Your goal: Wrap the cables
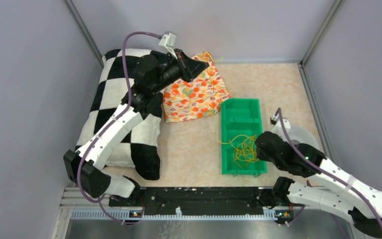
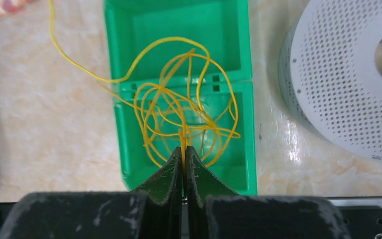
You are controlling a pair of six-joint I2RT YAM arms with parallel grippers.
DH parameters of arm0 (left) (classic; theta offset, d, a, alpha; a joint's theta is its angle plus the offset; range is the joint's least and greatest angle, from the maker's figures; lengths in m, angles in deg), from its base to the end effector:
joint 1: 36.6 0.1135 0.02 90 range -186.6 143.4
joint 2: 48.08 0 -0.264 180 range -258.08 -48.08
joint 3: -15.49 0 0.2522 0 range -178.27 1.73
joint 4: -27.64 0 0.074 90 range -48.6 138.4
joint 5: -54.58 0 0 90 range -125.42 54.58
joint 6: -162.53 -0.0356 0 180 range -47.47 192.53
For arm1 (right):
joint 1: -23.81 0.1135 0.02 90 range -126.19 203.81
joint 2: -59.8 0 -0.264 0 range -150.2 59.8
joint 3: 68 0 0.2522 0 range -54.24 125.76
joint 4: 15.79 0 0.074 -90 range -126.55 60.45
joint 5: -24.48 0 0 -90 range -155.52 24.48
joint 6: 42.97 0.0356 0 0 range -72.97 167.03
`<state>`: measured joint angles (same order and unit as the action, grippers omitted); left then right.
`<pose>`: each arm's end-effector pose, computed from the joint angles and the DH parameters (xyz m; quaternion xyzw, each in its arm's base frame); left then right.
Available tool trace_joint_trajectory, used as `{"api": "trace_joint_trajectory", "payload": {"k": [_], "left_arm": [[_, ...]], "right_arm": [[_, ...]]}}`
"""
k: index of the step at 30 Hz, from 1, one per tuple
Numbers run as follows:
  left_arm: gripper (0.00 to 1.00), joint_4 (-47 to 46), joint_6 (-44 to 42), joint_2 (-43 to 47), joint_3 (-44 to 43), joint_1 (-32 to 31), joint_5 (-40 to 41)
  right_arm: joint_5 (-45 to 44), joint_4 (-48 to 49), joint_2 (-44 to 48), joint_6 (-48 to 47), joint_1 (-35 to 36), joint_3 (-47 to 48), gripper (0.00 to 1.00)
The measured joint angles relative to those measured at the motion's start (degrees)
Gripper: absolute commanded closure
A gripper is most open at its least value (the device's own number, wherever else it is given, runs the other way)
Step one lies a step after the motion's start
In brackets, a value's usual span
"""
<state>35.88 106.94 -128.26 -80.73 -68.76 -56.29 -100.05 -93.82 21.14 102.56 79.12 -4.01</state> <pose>0.2672 -0.1830 0.4579 0.1238 0.6491 -0.5063 0.5542 0.0760 0.0744 0.3041 0.0966 0.9046 0.0918 0.4048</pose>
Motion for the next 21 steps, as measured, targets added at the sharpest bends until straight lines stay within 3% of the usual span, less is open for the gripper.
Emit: {"api": "trace_joint_trajectory", "payload": {"k": [2, 3, 5, 6, 7, 11, 21], "left_arm": [[1.0, -0.52, 0.26, 0.07, -0.33, 0.0, -0.79], [1.0, -0.7, 0.46, 0.11, -0.48, 0.0, -1.2], [1.0, -1.22, 1.14, 0.11, -0.83, 0.0, -2.27], [1.0, -1.6, 1.51, 0.17, -0.94, 0.0, -2.8], [1.0, -2.19, 1.9, 0.2, -1.05, 0.0, -3.61], [1.0, -5.29, 3.8, 0.22, -1.33, 0.0, -6.6], [1.0, -10.27, 6.73, 0.22, -1.44, -1.11, -12.92]], "right_arm": [[1.49, 1.03, -1.7, 1.42, 0.0, -3.32, 1.0], [2.27, 1.29, -2.45, 2.27, 0.0, -4.57, 0.9], [3.8, 2.21, -4.28, 3.85, 0.0, -6.12, 0.52], [4.81, 2.56, -5.31, 4.55, -0.02, -6.45, 0.38], [5.35, 2.91, -6.21, 5.09, -0.07, -6.43, 0.31], [6.43, 3.82, -9.03, 5.9, -0.15, -5.79, 0.22], [1.49, 1.9, -4.2, 4.92, -0.33, 5.62, 0.2]]}}
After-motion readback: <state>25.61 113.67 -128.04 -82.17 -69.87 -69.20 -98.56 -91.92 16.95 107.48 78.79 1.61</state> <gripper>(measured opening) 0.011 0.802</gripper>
